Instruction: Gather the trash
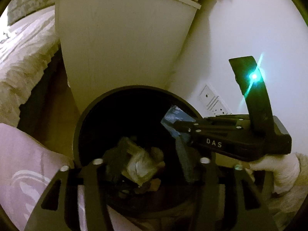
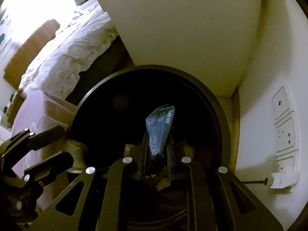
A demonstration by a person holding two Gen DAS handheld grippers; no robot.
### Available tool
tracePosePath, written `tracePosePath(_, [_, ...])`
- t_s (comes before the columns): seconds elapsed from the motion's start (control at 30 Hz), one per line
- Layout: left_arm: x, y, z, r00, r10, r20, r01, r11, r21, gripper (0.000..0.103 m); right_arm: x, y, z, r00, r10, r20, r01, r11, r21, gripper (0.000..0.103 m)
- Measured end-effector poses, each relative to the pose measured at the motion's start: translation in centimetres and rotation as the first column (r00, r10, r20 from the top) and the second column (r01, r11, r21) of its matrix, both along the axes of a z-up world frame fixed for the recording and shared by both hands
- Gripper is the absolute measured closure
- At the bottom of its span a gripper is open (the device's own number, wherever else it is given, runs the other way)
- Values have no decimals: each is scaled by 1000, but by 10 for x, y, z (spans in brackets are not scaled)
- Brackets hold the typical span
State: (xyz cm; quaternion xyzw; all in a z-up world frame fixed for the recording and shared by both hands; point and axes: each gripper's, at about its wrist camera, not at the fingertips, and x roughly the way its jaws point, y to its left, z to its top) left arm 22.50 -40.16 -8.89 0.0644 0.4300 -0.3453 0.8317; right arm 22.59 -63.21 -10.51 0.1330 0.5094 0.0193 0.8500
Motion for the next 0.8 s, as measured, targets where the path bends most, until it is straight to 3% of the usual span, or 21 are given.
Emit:
tracePosePath(0.07, [-2,2,2,1000,4,22,-4,1000,0,29,1,-1,1,1000,-1,1,1,1000,2,79])
tracePosePath(0.13, [-3,2,5,999,6,37,-6,1000,0,25,0,0,3,1000,-11,8,11,1000,3,62])
tracePosePath(0.3, [-5,12,10,999,22,35,-22,1000,-1,24,0,3,12,1000,-27,13,27,1000,5,54])
tracePosePath(0.4, [-11,24,20,996,54,67,-54,998,-14,14,-2,11,21,1000,-17,26,17,1000,8,53])
tracePosePath(0.47, [-16,34,28,992,78,95,-75,997,-33,13,-4,22,30,999,2,36,-2,1000,11,53])
tracePosePath(0.57, [-31,57,42,979,135,152,-127,990,-62,5,-9,44,43,998,36,59,-37,999,21,43])
tracePosePath(0.67, [-49,86,54,955,199,219,-189,980,-68,5,-12,77,56,993,88,77,-91,995,39,41])
tracePosePath(0.8, [-65,140,67,911,329,248,-321,944,-72,5,-15,134,69,979,180,97,-184,983,28,38])
